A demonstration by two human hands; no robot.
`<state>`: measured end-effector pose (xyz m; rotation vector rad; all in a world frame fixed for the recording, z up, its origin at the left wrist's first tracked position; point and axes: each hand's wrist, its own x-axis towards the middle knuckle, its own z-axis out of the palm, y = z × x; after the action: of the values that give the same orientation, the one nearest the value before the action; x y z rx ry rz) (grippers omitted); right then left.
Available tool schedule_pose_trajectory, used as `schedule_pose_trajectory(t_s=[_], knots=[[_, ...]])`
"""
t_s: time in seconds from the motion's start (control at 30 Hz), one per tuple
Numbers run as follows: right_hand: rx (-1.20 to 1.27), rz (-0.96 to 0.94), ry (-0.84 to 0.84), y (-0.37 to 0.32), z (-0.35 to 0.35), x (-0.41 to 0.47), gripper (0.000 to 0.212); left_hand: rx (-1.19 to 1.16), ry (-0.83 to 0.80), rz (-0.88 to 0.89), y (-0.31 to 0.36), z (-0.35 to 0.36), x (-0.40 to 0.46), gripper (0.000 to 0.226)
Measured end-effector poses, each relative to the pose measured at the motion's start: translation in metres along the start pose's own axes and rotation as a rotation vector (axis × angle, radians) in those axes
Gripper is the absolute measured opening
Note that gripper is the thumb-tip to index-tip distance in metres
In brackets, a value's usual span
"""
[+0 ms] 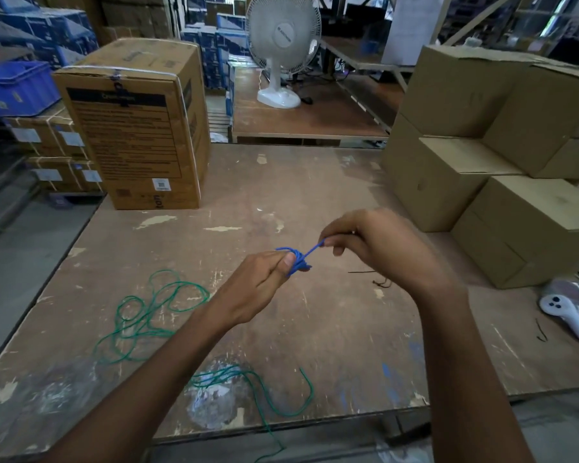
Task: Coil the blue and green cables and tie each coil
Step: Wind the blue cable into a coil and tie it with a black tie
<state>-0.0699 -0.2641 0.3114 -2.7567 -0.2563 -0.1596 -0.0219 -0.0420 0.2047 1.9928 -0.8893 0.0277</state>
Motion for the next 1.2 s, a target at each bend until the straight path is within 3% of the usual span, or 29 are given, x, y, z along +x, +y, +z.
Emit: schedule_pose_trajectory(t_s=[0.17, 0.27, 0.37, 0.47, 0.57, 0.7, 0.77, 0.93, 1.2], knots=[[0.005, -0.157, 0.381, 0.024, 0.058, 0.014, 0.023, -0.445, 0.087, -0.083, 0.027, 0.001, -0.003, 0.044], [-0.02, -0.115, 0.666, 0.011, 0.103, -0.003, 0.029, -0.566, 0.162, -0.12, 0.033, 0.002, 0.001, 0.042], [-0.035, -0.019, 0.788, 0.002, 0.125, -0.013, 0.025, -0.602, 0.19, -0.132, 0.033, 0.005, 0.001, 0.038], [0.1, -0.004, 0.792, -0.003, 0.135, -0.017, 0.026, -0.648, 0.186, -0.155, 0.03, 0.003, 0.004, 0.038], [0.35, 0.041, 0.706, -0.017, 0.139, -0.019, 0.03, -0.849, 0.224, -0.193, 0.03, 0.002, 0.013, 0.044], [1.155, 0.156, 0.528, -0.05, 0.132, -0.022, 0.037, -1.06, 0.321, -0.219, 0.032, 0.011, 0.026, 0.043], [1.327, 0.194, 0.538, -0.054, 0.128, -0.022, 0.034, -1.134, 0.349, -0.227, 0.034, 0.019, 0.029, 0.044], [1.272, 0.315, 0.575, -0.043, 0.123, -0.024, 0.033, -1.199, 0.357, -0.239, 0.035, 0.038, 0.03, 0.045], [0.984, 0.368, 0.354, -0.01, 0.12, -0.012, 0.029, -1.146, 0.331, -0.348, 0.023, 0.053, 0.036, 0.043]])
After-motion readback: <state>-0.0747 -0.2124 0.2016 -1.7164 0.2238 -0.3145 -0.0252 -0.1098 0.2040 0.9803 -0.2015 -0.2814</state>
